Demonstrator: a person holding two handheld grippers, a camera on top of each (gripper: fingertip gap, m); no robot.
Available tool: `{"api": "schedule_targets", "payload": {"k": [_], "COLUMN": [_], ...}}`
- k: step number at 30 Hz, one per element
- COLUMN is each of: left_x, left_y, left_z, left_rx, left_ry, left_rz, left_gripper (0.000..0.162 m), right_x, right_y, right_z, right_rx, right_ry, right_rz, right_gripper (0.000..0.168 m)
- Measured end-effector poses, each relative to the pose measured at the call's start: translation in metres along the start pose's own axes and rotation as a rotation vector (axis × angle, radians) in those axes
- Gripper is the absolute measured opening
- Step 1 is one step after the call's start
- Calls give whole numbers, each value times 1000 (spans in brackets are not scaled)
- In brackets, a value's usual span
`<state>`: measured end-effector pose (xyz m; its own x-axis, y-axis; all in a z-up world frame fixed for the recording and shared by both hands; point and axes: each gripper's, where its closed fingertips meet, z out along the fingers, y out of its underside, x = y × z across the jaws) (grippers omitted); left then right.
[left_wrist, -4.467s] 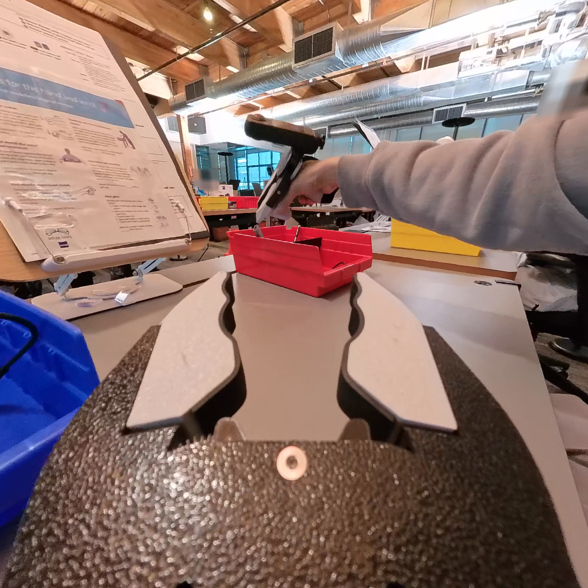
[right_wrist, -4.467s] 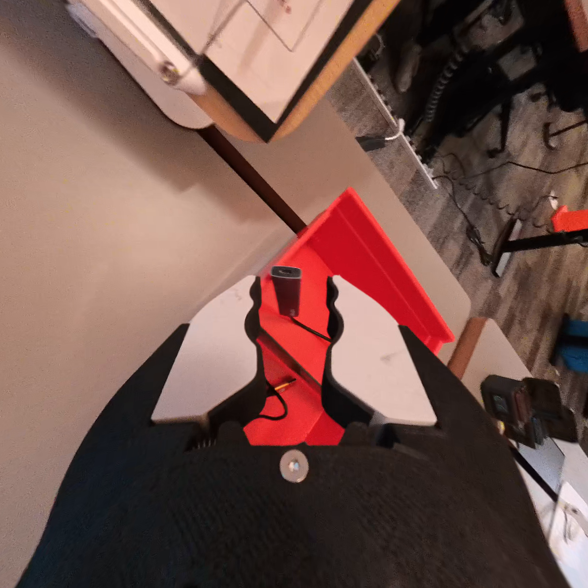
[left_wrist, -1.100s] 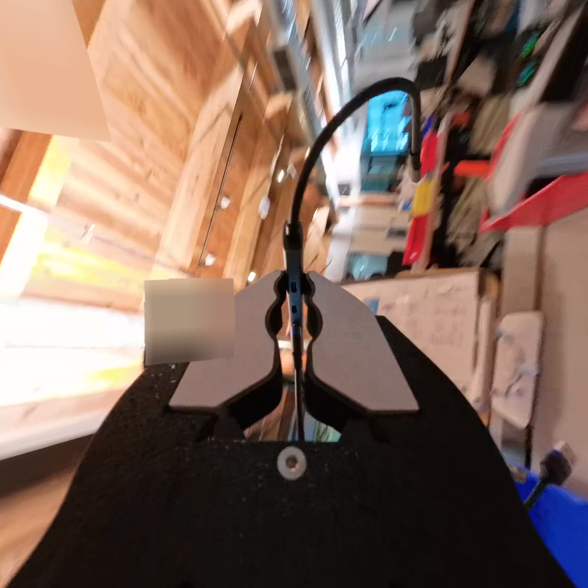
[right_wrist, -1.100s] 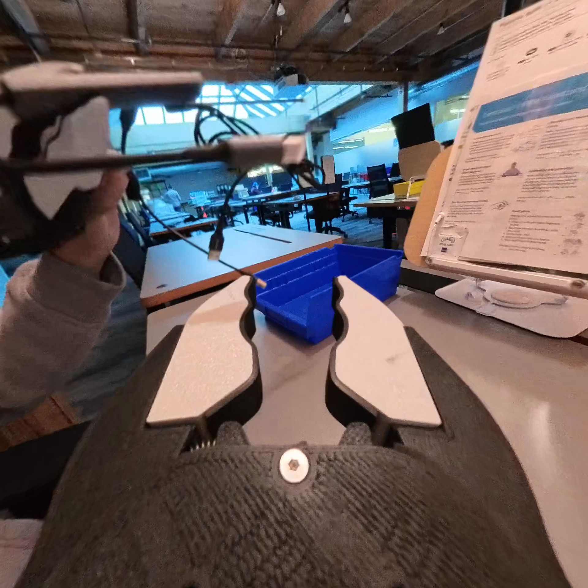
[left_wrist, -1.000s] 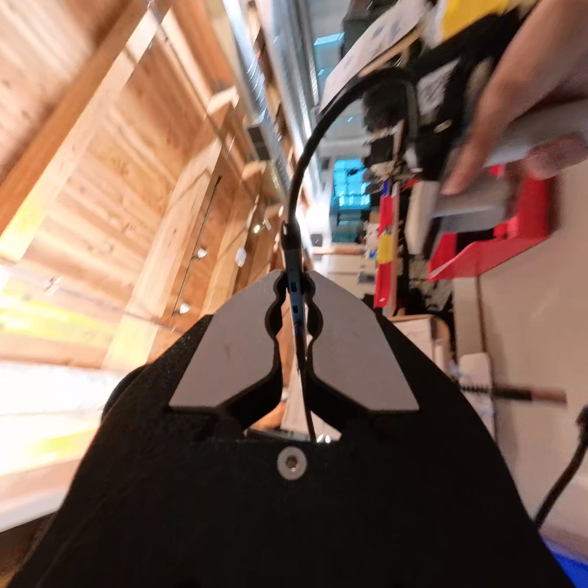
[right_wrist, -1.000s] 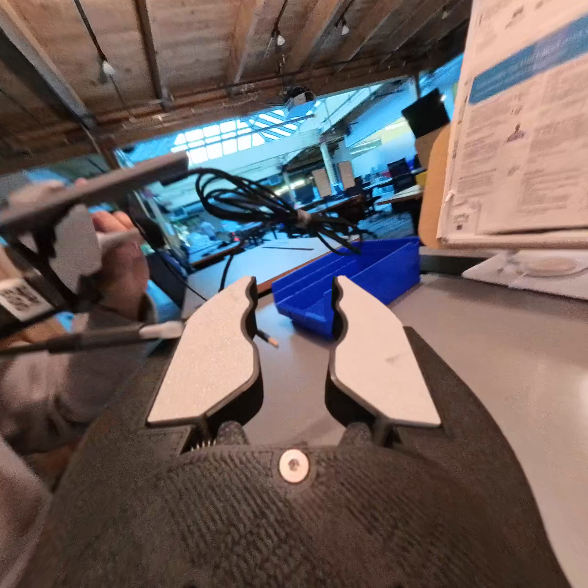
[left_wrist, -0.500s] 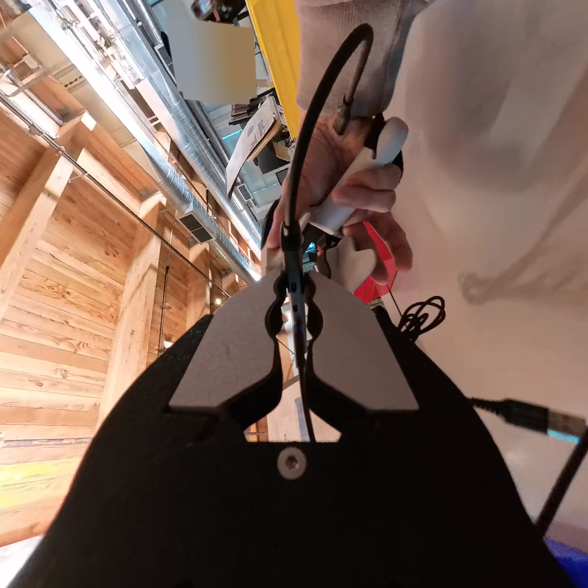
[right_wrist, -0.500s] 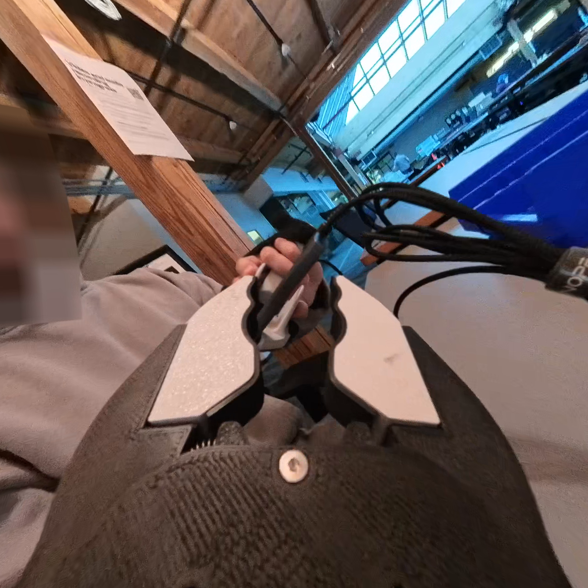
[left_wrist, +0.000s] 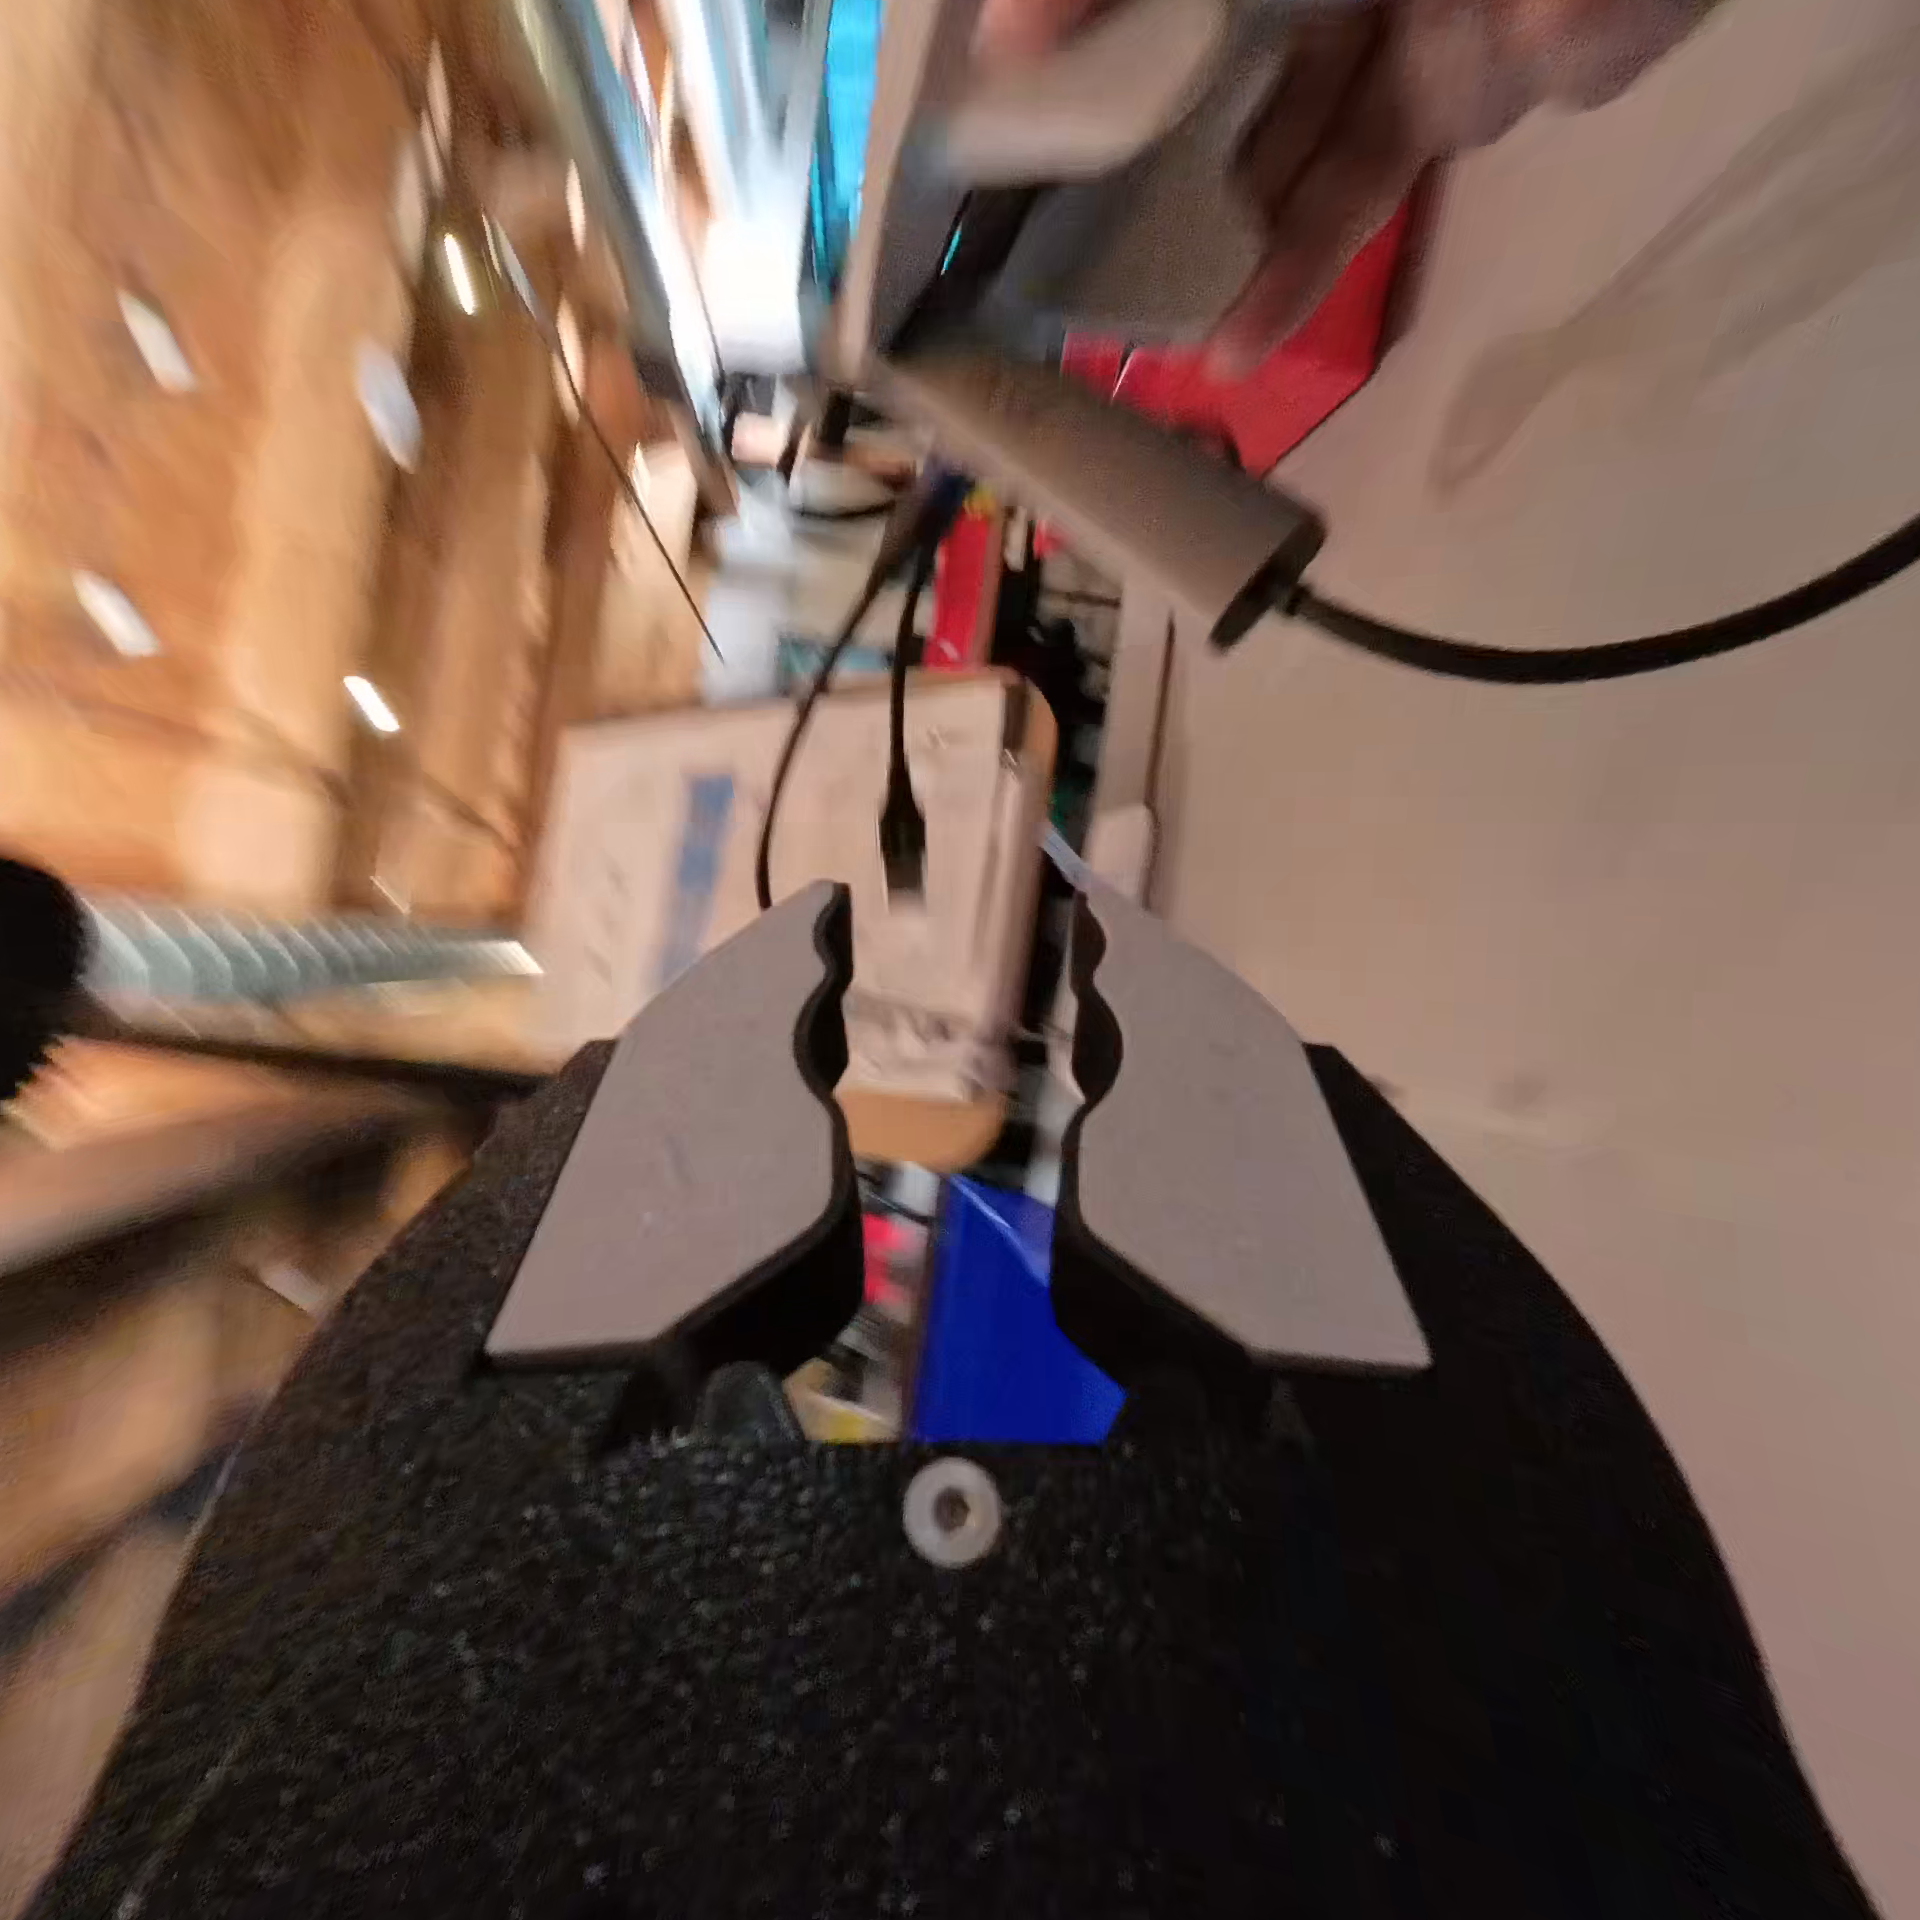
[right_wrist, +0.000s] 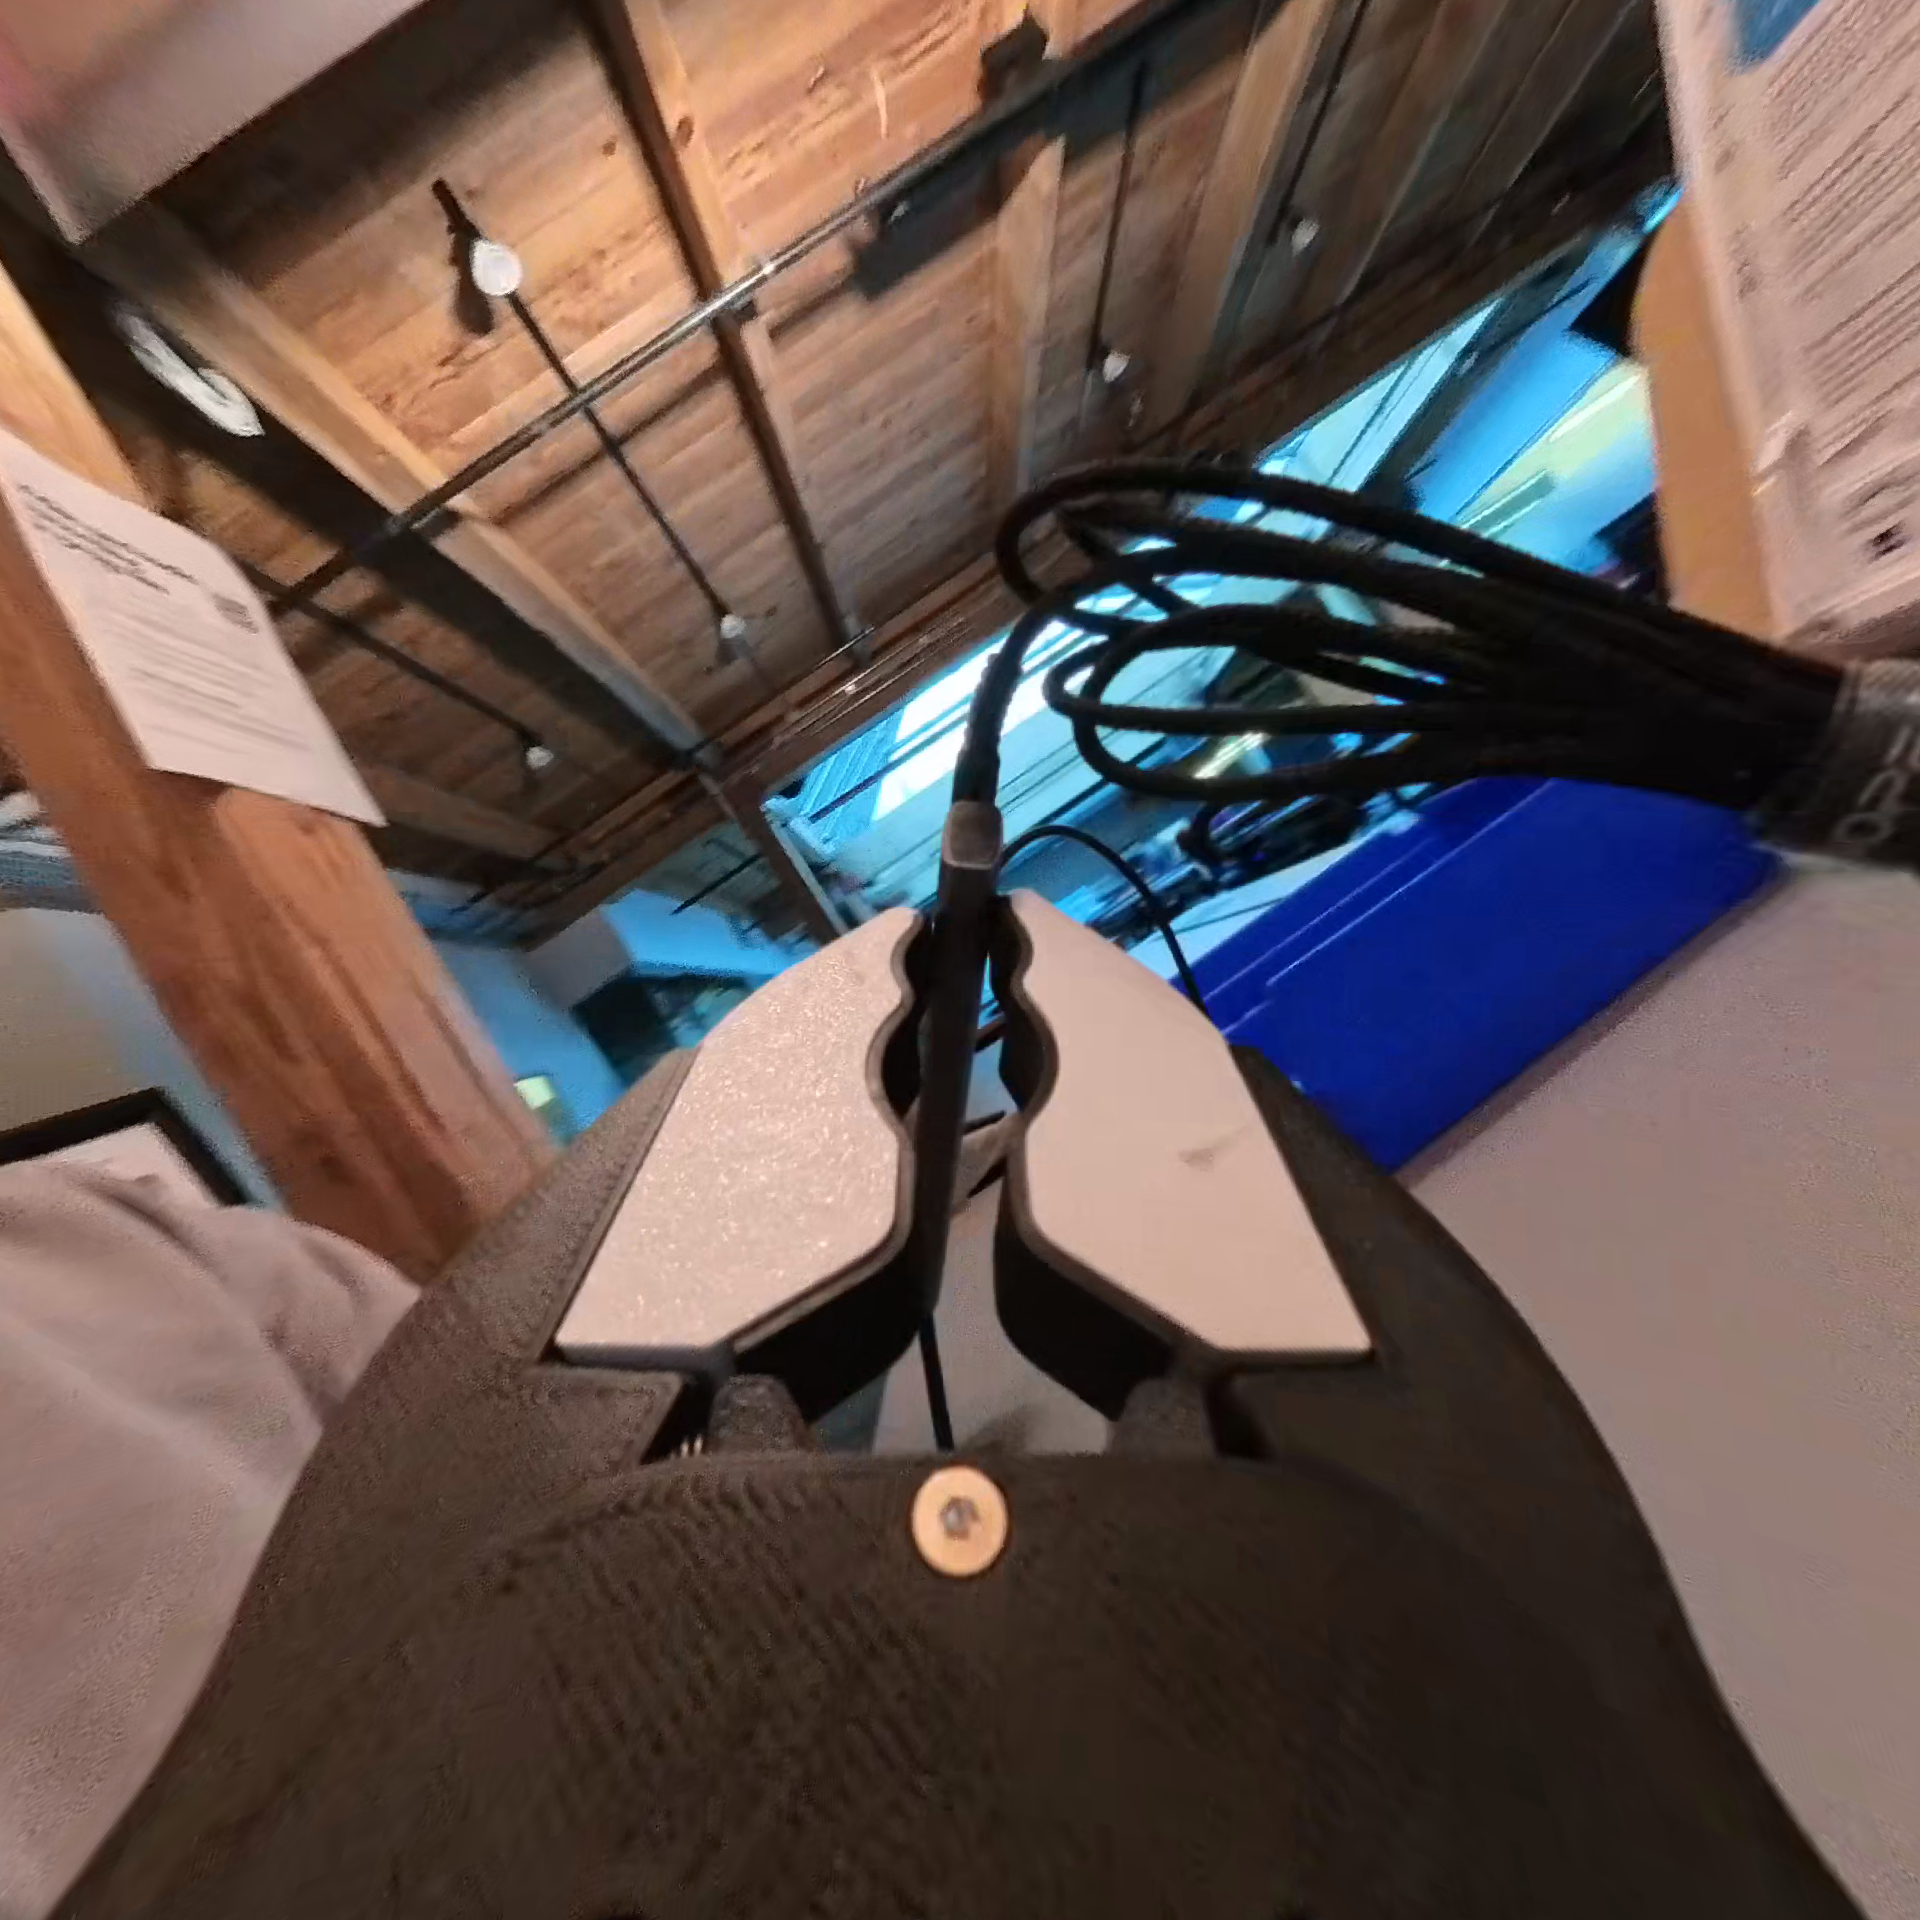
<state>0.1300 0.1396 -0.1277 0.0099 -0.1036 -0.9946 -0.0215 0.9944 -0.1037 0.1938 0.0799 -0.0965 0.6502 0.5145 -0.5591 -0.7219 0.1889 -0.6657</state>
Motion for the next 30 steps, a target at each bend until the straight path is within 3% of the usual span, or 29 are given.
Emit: {"api": "schedule_targets", "payload": {"k": [2, 5, 7, 10, 13, 15, 19, 24, 27, 30], "left_x": [2, 2, 6, 17, 22, 26, 23, 4, -6, -14], "left_y": [23, 0, -22, -21, -20, -14, -5, 21, 25, 26], "left_z": [-4, -8, -2, 19, 33, 38, 34, 27, 26, 24], "left_rx": [-86, 6, 59, -35, -43, -87, -91, -237, -298, -314], "left_ry": [47, 141, 213, 217, 195, 180, 112, -83, -174, -246], "left_rz": [-349, -931, -1054, -982, -961, -940, -796, -306, -43, 96], "left_gripper": [44, 51, 59, 67, 51, 23, 22, 22, 22, 22], "right_x": [7, 12, 12, 8, -5, -11, -4, 20, 20, 19], "right_y": [-19, -35, -36, -25, -13, -4, 3, 8, 17, 31], "right_z": [-7, -14, -12, 0, 13, 21, 19, 18, 24, 31], "right_rx": [89, 206, 256, 264, 228, 159, 73, 14, 10, -41], "right_ry": [81, 153, 158, 168, 123, 76, 83, 229, 210, 170], "right_rz": [-88, -138, -145, -205, -256, -258, -260, -124, 27, 129], "right_gripper": [11, 11, 11, 11, 11, 11, 12, 43, 40, 28]}}
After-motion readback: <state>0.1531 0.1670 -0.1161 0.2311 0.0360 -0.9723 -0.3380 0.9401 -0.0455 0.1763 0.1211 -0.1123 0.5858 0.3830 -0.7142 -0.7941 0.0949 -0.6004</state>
